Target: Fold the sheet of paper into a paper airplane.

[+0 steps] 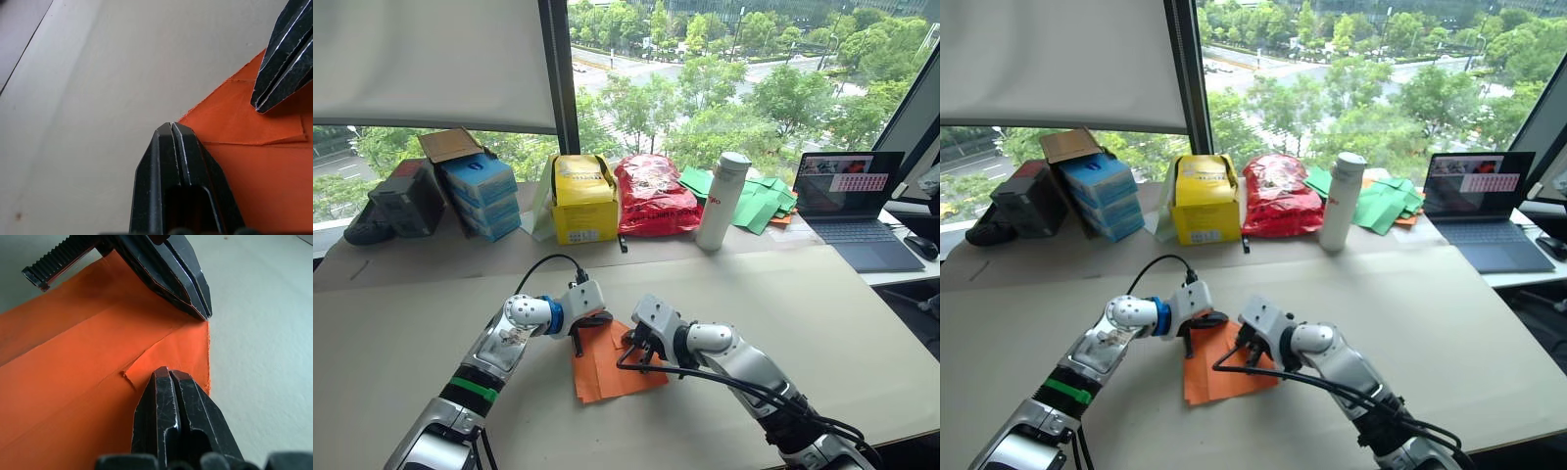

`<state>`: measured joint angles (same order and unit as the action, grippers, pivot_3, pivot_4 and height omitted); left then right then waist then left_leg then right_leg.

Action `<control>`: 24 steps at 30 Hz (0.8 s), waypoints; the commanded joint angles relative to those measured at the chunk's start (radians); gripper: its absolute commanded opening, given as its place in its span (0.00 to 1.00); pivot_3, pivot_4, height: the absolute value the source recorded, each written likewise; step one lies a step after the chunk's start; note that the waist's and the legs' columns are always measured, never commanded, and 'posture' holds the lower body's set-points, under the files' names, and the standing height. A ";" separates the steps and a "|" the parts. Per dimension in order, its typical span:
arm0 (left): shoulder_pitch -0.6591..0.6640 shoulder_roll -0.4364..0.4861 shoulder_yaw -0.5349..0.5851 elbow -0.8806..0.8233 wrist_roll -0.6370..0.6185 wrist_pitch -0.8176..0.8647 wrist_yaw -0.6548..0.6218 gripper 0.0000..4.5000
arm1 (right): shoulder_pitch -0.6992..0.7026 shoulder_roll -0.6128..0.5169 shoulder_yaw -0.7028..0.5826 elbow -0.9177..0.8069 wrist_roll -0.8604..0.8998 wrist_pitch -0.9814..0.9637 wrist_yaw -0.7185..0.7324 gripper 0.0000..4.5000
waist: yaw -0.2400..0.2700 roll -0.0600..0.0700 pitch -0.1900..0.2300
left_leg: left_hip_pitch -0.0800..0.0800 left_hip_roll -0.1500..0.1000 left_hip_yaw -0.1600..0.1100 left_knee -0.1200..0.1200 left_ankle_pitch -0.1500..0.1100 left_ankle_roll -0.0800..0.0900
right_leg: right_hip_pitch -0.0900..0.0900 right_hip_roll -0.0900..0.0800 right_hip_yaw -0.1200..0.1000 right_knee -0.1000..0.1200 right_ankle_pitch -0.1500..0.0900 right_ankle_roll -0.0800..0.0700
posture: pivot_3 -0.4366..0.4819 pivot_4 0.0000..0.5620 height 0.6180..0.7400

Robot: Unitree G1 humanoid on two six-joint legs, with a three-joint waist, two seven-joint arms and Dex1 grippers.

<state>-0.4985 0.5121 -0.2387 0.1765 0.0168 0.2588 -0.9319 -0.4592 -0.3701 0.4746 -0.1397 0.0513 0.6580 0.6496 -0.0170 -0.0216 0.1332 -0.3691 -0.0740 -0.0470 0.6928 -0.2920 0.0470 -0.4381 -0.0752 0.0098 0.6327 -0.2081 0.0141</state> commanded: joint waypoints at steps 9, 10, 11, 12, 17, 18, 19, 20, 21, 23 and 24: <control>0.208 -0.025 0.527 -0.375 -0.512 0.588 0.160 0.25 | 0.025 0.010 0.023 0.035 -0.044 0.022 -0.007 0.00 | -0.003 0.000 0.000 | 0.001 0.001 0.000 0.000 0.000 -0.001 | 0.000 0.000 0.001 0.000 0.000 0.000 | 0.48 0.27 1.00; 0.230 -0.026 0.546 -0.394 -0.540 0.628 0.174 0.32 | 0.025 0.014 0.021 0.033 -0.046 0.023 -0.008 0.00 | -0.002 0.000 0.000 | 0.001 0.001 0.000 0.000 0.000 -0.001 | 0.000 0.000 0.000 0.000 0.000 0.000 | 0.48 0.27 1.00; 0.251 -0.027 0.555 -0.415 -0.564 0.663 0.185 0.40 | 0.026 0.016 0.020 0.033 -0.049 0.024 -0.009 0.00 | -0.001 0.000 0.000 | 0.001 0.001 0.000 0.000 0.000 -0.001 | 0.000 0.000 0.000 0.000 0.000 0.000 | 0.48 0.27 1.00; 0.272 -0.034 0.562 -0.436 -0.589 0.692 0.199 0.49 | 0.026 0.017 0.019 0.032 -0.050 0.024 -0.010 0.00 | 0.000 0.000 0.000 | 0.002 0.001 0.000 0.000 0.000 -0.001 | 0.001 0.000 0.000 0.000 0.000 0.000 | 0.48 0.27 1.00; 0.315 -0.079 0.566 -0.478 -0.664 0.756 0.268 0.77 | 0.026 0.021 0.016 0.033 -0.056 0.024 -0.011 0.00 | 0.004 0.000 0.000 | 0.002 0.001 0.000 0.000 0.001 -0.002 | 0.002 0.000 0.000 -0.001 0.000 0.000 | 0.48 0.27 1.00; 0.323 -0.095 0.554 -0.480 -0.671 0.762 0.282 0.77 | 0.025 0.023 0.014 0.033 -0.056 0.025 -0.012 0.00 | 0.004 0.000 0.000 | 0.002 0.000 0.000 0.000 0.001 -0.002 | 0.002 0.000 0.000 -0.001 0.000 0.000 | 0.48 0.27 1.00; 0.328 -0.105 0.546 -0.480 -0.677 0.766 0.293 0.77 | 0.025 0.024 0.013 0.034 -0.057 0.025 -0.012 0.00 | 0.004 0.000 0.000 | 0.002 0.000 0.000 0.000 0.001 -0.003 | 0.002 0.000 0.000 -0.001 0.000 0.000 | 0.48 0.27 1.00; 0.334 -0.112 0.538 -0.481 -0.681 0.766 0.303 0.77 | 0.024 0.025 0.013 0.035 -0.057 0.025 -0.013 0.00 | 0.004 0.000 0.000 | 0.003 0.000 0.000 -0.001 0.001 -0.003 | 0.002 0.000 0.001 -0.001 0.000 0.000 | 0.48 0.27 1.00; 0.338 -0.117 0.529 -0.477 -0.678 0.763 0.314 0.77 | 0.022 0.026 0.011 0.035 -0.058 0.026 -0.014 0.00 | 0.003 0.000 0.000 | 0.002 0.000 0.000 -0.001 0.001 -0.003 | 0.002 0.000 0.001 -0.001 0.000 0.000 | 0.48 0.27 1.00; 0.345 -0.122 0.513 -0.469 -0.671 0.749 0.327 0.77 | 0.019 0.027 0.007 0.034 -0.058 0.029 -0.015 0.00 | 0.002 0.000 0.000 | 0.002 0.000 0.000 -0.001 0.001 -0.004 | 0.002 0.000 0.001 -0.001 0.000 0.000 | 0.48 0.27 1.00; 0.348 -0.123 0.506 -0.465 -0.669 0.742 0.332 0.77 | 0.017 0.028 0.005 0.032 -0.058 0.030 -0.015 0.00 | 0.003 0.000 0.000 | 0.002 0.000 0.000 -0.001 0.001 -0.004 | 0.001 0.000 0.001 -0.001 0.000 0.000 | 0.48 0.27 1.00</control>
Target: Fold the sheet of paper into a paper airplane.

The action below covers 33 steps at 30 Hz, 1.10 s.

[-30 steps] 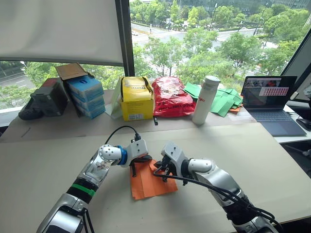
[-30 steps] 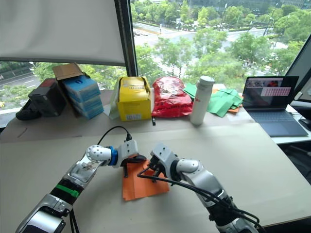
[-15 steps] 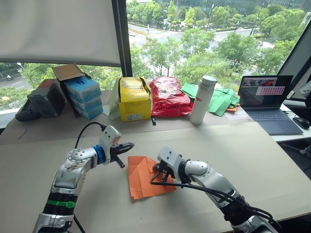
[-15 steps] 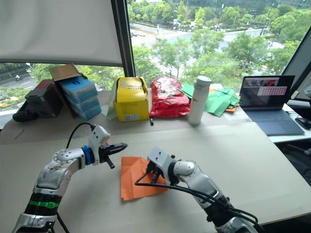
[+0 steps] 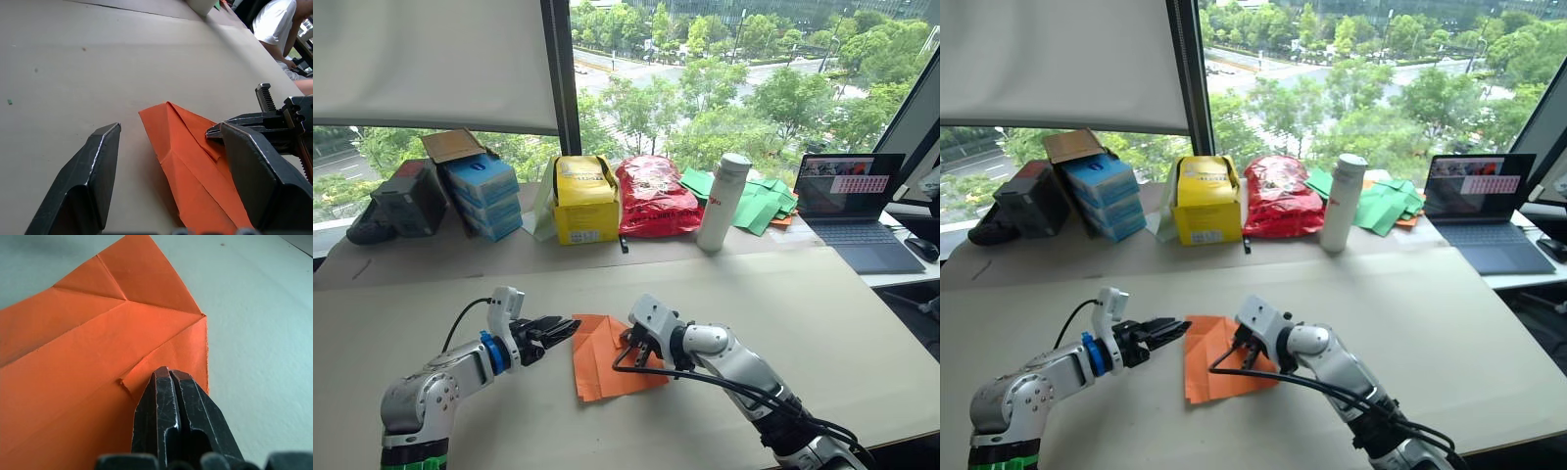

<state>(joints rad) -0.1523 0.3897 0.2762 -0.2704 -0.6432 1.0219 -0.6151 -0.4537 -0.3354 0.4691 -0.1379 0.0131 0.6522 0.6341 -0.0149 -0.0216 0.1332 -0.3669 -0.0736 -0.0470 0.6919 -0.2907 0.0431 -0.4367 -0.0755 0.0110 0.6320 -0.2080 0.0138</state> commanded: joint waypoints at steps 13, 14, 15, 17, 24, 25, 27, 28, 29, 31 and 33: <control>-0.015 0.030 -0.086 0.004 0.022 -0.098 0.011 0.00 | 0.016 -0.001 0.008 0.026 -0.020 0.044 -0.009 0.00 | 0.001 0.000 0.000 | 0.000 0.000 0.000 0.000 0.000 0.000 | 0.000 0.000 0.000 -0.001 0.000 0.000 | 0.48 0.27 1.00; -0.017 0.031 -0.089 0.007 0.022 -0.102 0.012 0.00 | 0.016 -0.001 0.008 0.025 -0.019 0.045 -0.010 0.00 | 0.001 0.000 0.000 | 0.000 0.000 0.000 0.000 0.000 0.000 | 0.000 0.000 0.000 -0.001 0.000 0.000 | 0.48 0.27 1.00; -0.019 0.037 -0.099 0.010 0.029 -0.110 0.010 0.00 | 0.016 0.000 0.007 0.025 -0.019 0.046 -0.010 0.00 | 0.001 0.000 0.000 | 0.000 0.000 0.000 0.000 0.000 0.000 | 0.000 0.000 0.000 -0.001 0.000 0.000 | 0.48 0.27 1.00; -0.025 0.049 -0.118 0.013 0.045 -0.131 0.006 0.00 | 0.018 0.001 0.005 0.021 -0.017 0.050 -0.012 0.00 | 0.001 0.000 0.000 | 0.000 0.000 0.000 0.000 0.000 0.000 | 0.000 0.000 0.000 -0.001 0.000 0.000 | 0.48 0.27 1.00; -0.050 0.123 -0.237 -0.021 0.176 -0.299 -0.035 0.00 | 0.024 0.024 -0.028 0.007 0.003 0.067 -0.027 0.00 | 0.001 0.000 0.000 | 0.000 0.000 0.000 -0.001 0.000 0.000 | 0.000 0.000 0.000 -0.001 0.000 0.000 | 0.48 0.27 1.00; -0.050 0.141 -0.262 -0.025 0.205 -0.337 -0.049 0.00 | 0.024 0.031 -0.037 0.006 0.008 0.070 -0.031 0.00 | 0.001 0.000 0.000 | 0.000 0.000 0.000 -0.001 0.000 0.000 | 0.000 0.000 0.000 -0.001 0.000 0.000 | 0.48 0.27 1.00; -0.042 0.189 -0.328 -0.030 0.288 -0.441 -0.085 0.00 | 0.022 0.050 -0.058 0.005 0.019 0.077 -0.044 0.00 | 0.000 0.001 0.000 | -0.001 0.000 0.000 -0.001 0.000 0.000 | -0.001 0.000 0.000 -0.002 0.000 0.000 | 0.48 0.27 1.00; -0.036 0.206 -0.356 -0.034 0.319 -0.485 -0.101 0.00 | 0.021 0.056 -0.063 0.004 0.021 0.079 -0.047 0.00 | 0.001 0.001 0.001 | -0.001 0.000 0.000 -0.001 0.000 0.000 | -0.001 -0.001 0.000 -0.002 0.000 -0.001 | 0.48 0.27 1.00; -0.032 0.217 -0.375 -0.036 0.339 -0.516 -0.113 0.00 | 0.021 0.061 -0.067 0.004 0.022 0.080 -0.050 0.00 | 0.001 0.001 0.001 | -0.001 0.000 0.000 -0.002 0.000 0.000 | -0.001 -0.001 0.000 -0.002 0.000 -0.001 | 0.48 0.27 1.00; -0.025 0.237 -0.414 -0.038 0.379 -0.578 -0.140 0.00 | 0.021 0.071 -0.076 0.004 0.024 0.083 -0.055 0.00 | 0.002 0.001 0.001 | -0.001 0.000 0.000 -0.002 -0.001 0.001 | -0.001 -0.001 0.000 -0.002 0.000 -0.001 | 0.48 0.27 1.00; -0.017 0.254 -0.441 -0.024 0.421 -0.636 -0.156 0.00 | 0.021 0.077 -0.081 0.003 0.024 0.084 -0.062 0.00 | 0.002 0.002 0.001 | -0.001 0.000 0.000 -0.003 -0.001 0.001 | -0.002 -0.001 0.000 -0.003 0.000 -0.001 | 0.48 0.27 1.00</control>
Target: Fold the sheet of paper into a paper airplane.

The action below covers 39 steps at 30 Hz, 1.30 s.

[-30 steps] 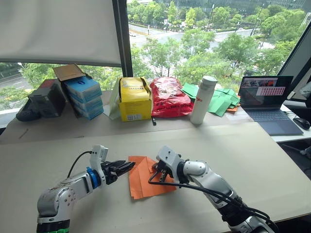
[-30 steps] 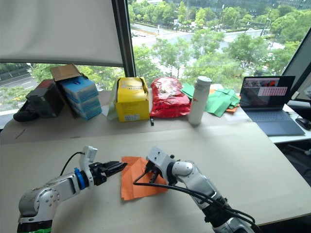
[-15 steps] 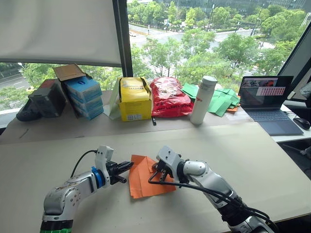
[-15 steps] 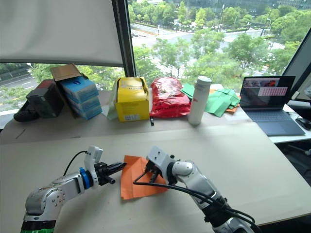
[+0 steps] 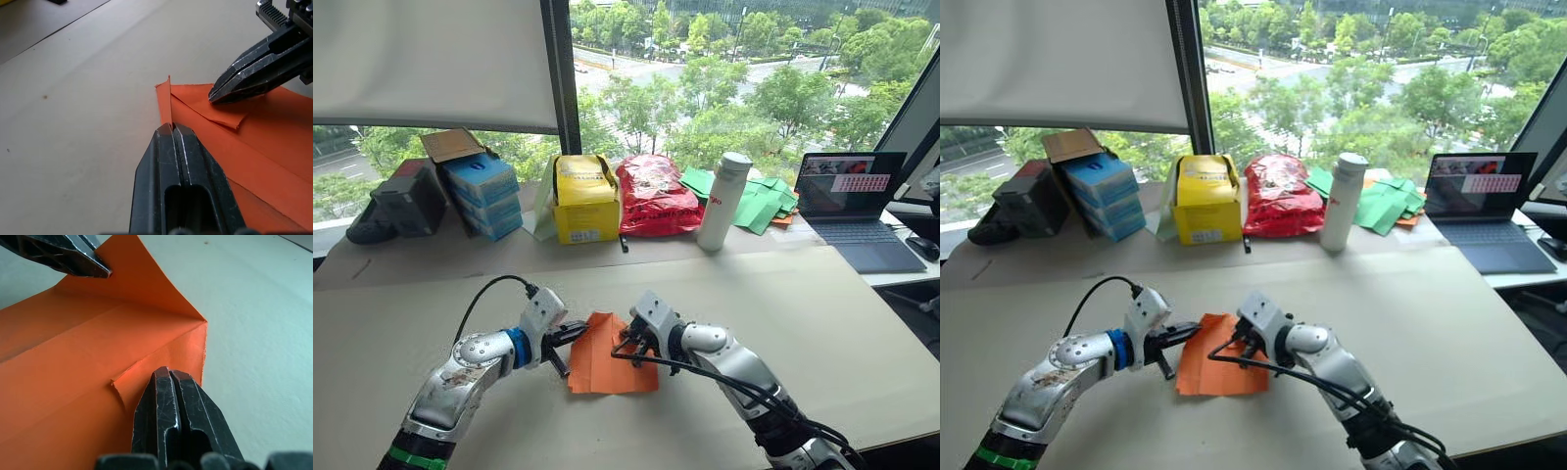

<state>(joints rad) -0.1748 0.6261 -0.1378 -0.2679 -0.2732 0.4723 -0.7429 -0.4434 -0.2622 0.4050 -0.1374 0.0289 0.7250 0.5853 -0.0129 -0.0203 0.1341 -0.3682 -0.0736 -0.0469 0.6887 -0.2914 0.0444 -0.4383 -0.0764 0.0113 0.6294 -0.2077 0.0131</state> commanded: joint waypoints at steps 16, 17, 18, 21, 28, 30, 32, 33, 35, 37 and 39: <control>-0.029 0.054 -0.138 0.129 0.334 -0.417 -0.063 0.00 | -0.012 0.057 -0.056 0.057 -0.005 -0.240 -0.063 0.00 | 0.000 0.002 0.002 | -0.001 0.000 0.000 -0.002 0.000 0.001 | -0.002 0.000 0.000 0.000 0.000 0.000 | 0.48 0.27 1.00; -0.032 0.057 -0.145 0.137 0.349 -0.432 -0.067 0.00 | -0.016 0.067 -0.057 0.071 -0.004 -0.279 -0.064 0.00 | 0.000 0.002 0.002 | -0.001 0.000 0.000 -0.003 0.000 0.001 | -0.002 0.001 0.000 0.000 0.000 0.000 | 0.48 0.27 1.00; -0.034 0.058 -0.149 0.143 0.359 -0.444 -0.070 0.00 | -0.019 0.074 -0.058 0.081 -0.003 -0.306 -0.065 0.00 | -0.001 0.002 0.002 | -0.001 0.000 0.000 -0.003 0.000 0.001 | -0.002 0.001 -0.001 0.000 0.000 0.000 | 0.48 0.27 1.00; -0.041 0.059 -0.154 0.153 0.382 -0.472 -0.076 0.00 | -0.031 0.069 -0.030 0.128 -0.034 -0.375 -0.057 0.00 | -0.001 0.002 0.002 | 0.000 0.000 0.000 -0.003 0.000 0.001 | -0.002 0.001 -0.001 0.000 0.000 0.000 | 0.48 0.27 1.00; -0.044 0.060 -0.149 0.162 0.400 -0.504 -0.090 0.00 | -0.051 0.059 0.033 0.235 -0.118 -0.341 -0.049 0.00 | -0.001 0.002 0.002 | 0.000 0.000 0.000 -0.003 0.000 0.000 | -0.002 0.001 -0.001 0.000 0.000 0.000 | 0.48 0.27 1.00; -0.039 0.061 -0.140 0.155 0.392 -0.502 -0.093 0.12 | -0.046 0.053 0.045 0.248 -0.136 -0.320 -0.044 0.00 | -0.001 0.002 0.002 | 0.000 0.000 0.001 -0.003 0.000 0.000 | -0.002 0.001 -0.001 0.000 0.000 0.000 | 0.48 0.27 1.00; -0.033 0.069 -0.130 0.143 0.379 -0.492 -0.106 0.24 | -0.039 0.051 0.048 0.250 -0.145 -0.309 -0.040 0.00 | -0.001 0.002 0.002 | 0.000 0.000 0.000 -0.003 -0.001 0.002 | -0.001 0.001 -0.001 0.000 0.000 0.000 | 0.48 0.27 1.00; -0.031 0.072 -0.125 0.139 0.374 -0.487 -0.111 0.31 | -0.037 0.052 0.047 0.250 -0.148 -0.305 -0.039 0.00 | -0.001 0.002 0.002 | 0.000 0.000 0.000 -0.003 -0.001 0.002 | -0.001 0.001 -0.001 0.001 0.000 0.000 | 0.48 0.27 1.00; -0.025 0.073 -0.092 0.117 0.333 -0.439 -0.125 0.47 | -0.034 0.053 0.045 0.248 -0.149 -0.298 -0.036 0.00 | -0.002 0.002 0.002 | 0.001 0.000 0.000 -0.003 -0.001 0.002 | -0.001 0.001 -0.001 0.001 0.000 0.000 | 0.48 0.27 1.00; -0.016 0.069 -0.035 0.078 0.224 -0.331 -0.158 0.62 | -0.030 0.054 0.044 0.241 -0.149 -0.293 -0.036 0.00 | -0.002 0.002 0.002 | 0.001 0.000 0.000 -0.003 -0.001 0.002 | -0.001 0.001 -0.001 0.001 0.000 0.000 | 0.48 0.27 1.00; -0.018 0.077 0.030 0.049 0.103 -0.195 -0.202 0.67 | -0.031 0.055 0.041 0.240 -0.150 -0.291 -0.039 0.00 | -0.003 0.002 0.002 | 0.000 0.000 0.000 -0.003 -0.001 0.002 | -0.001 0.001 -0.001 0.001 0.000 0.000 | 0.48 0.27 1.00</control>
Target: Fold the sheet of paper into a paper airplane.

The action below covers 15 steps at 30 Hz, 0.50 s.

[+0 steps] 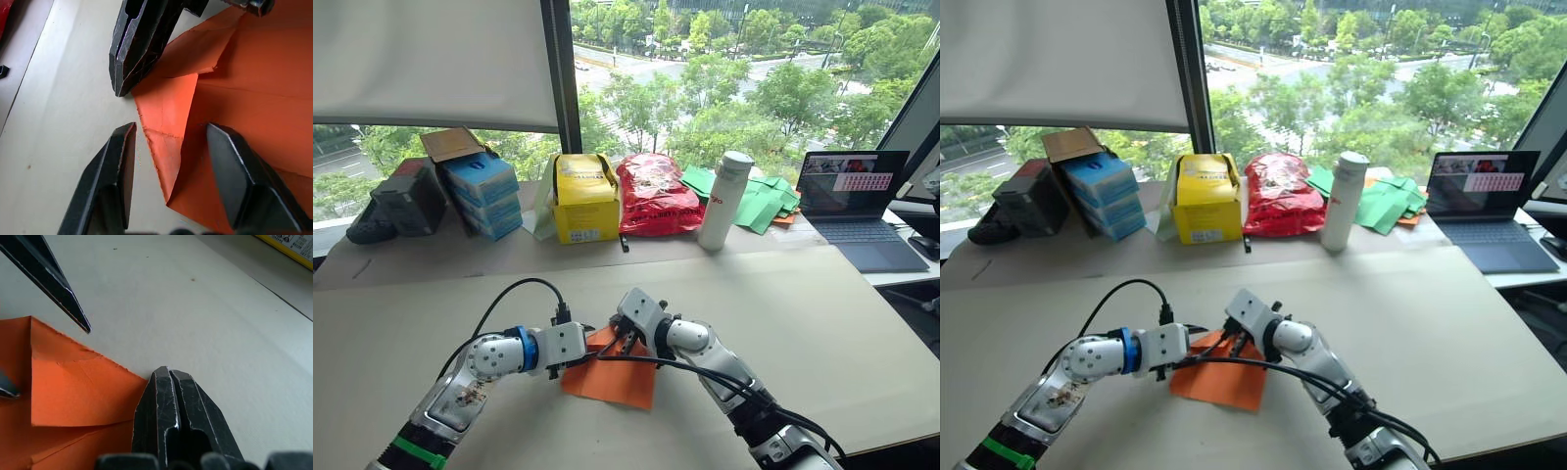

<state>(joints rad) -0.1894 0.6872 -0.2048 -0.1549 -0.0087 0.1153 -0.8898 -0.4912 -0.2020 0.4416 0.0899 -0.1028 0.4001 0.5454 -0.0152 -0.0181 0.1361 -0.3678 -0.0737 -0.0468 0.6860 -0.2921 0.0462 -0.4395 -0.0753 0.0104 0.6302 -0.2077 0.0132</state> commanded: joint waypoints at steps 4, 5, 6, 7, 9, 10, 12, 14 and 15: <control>-0.059 -0.007 0.189 -0.048 -0.309 0.343 -0.057 0.67 | 0.016 -0.003 0.000 0.013 -0.019 0.035 -0.001 0.00 | 0.001 0.000 0.000 | 0.000 0.000 -0.001 0.000 0.000 0.001 | 0.000 0.000 -0.001 0.000 0.000 0.000 | 0.48 0.27 1.00; -0.080 -0.021 0.206 -0.041 -0.343 0.395 -0.046 0.67 | 0.017 -0.001 0.001 0.013 -0.020 0.035 -0.003 0.00 | 0.002 0.000 0.000 | 0.000 0.000 -0.001 0.000 0.000 0.001 | 0.001 0.001 -0.002 0.000 0.000 0.000 | 0.48 0.27 1.00; -0.092 -0.029 0.215 -0.040 -0.364 0.431 -0.040 0.67 | 0.018 -0.001 0.001 0.013 -0.020 0.035 -0.004 0.00 | 0.002 0.000 0.000 | 0.001 0.000 -0.001 0.000 0.000 0.000 | 0.001 0.001 -0.003 0.000 0.000 0.000 | 0.48 0.27 1.00; -0.111 -0.050 0.222 -0.031 -0.392 0.472 -0.031 0.62 | 0.018 0.001 0.002 0.014 -0.021 0.034 -0.004 0.00 | 0.001 0.000 0.000 | 0.001 0.000 -0.001 0.000 0.001 -0.001 | 0.001 0.001 -0.003 0.000 0.000 0.000 | 0.48 0.27 1.00; -0.137 -0.077 0.210 -0.016 -0.413 0.526 -0.019 0.49 | 0.017 0.005 0.002 0.015 -0.021 0.033 -0.007 0.00 | 0.000 0.000 0.000 | 0.001 0.000 0.000 0.000 0.002 -0.003 | 0.001 0.001 -0.003 0.000 0.000 0.000 | 0.48 0.27 1.00; -0.148 -0.091 0.197 -0.007 -0.417 0.543 -0.016 0.43 | 0.016 0.007 0.002 0.015 -0.021 0.033 -0.007 0.00 | -0.001 0.000 0.000 | 0.001 0.000 0.000 0.000 0.002 -0.004 | 0.001 0.001 -0.003 0.000 0.000 0.000 | 0.48 0.27 1.00; -0.162 -0.110 0.166 0.007 -0.407 0.561 -0.012 0.28 | 0.015 0.010 0.001 0.016 -0.021 0.032 -0.009 0.00 | -0.002 0.000 0.000 | 0.001 0.000 0.000 0.000 0.003 -0.004 | 0.001 0.001 -0.002 0.000 0.000 0.000 | 0.48 0.27 1.00; -0.181 -0.131 0.121 0.040 -0.357 0.544 0.015 0.11 | 0.014 0.012 0.000 0.014 -0.021 0.033 -0.009 0.00 | -0.002 0.000 0.000 | 0.001 0.000 0.000 0.000 0.003 -0.005 | 0.001 0.001 -0.001 0.000 0.000 0.000 | 0.48 0.27 1.00; -0.188 -0.140 0.106 0.052 -0.343 0.538 0.024 0.05 | 0.014 0.013 0.000 0.014 -0.022 0.033 -0.010 0.00 | -0.001 0.000 0.000 | 0.001 0.000 0.000 0.000 0.003 -0.005 | 0.001 0.001 -0.001 0.000 0.000 0.000 | 0.48 0.27 1.00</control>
<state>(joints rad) -0.3520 0.5531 -0.0812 -0.1088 -0.3749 0.6622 -0.8831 -0.4901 -0.1860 0.4383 0.0892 -0.1096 0.4130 0.5377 -0.0166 -0.0186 0.1359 -0.3672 -0.0739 -0.0470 0.6861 -0.2890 0.0411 -0.4388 -0.0748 0.0100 0.6306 -0.2077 0.0132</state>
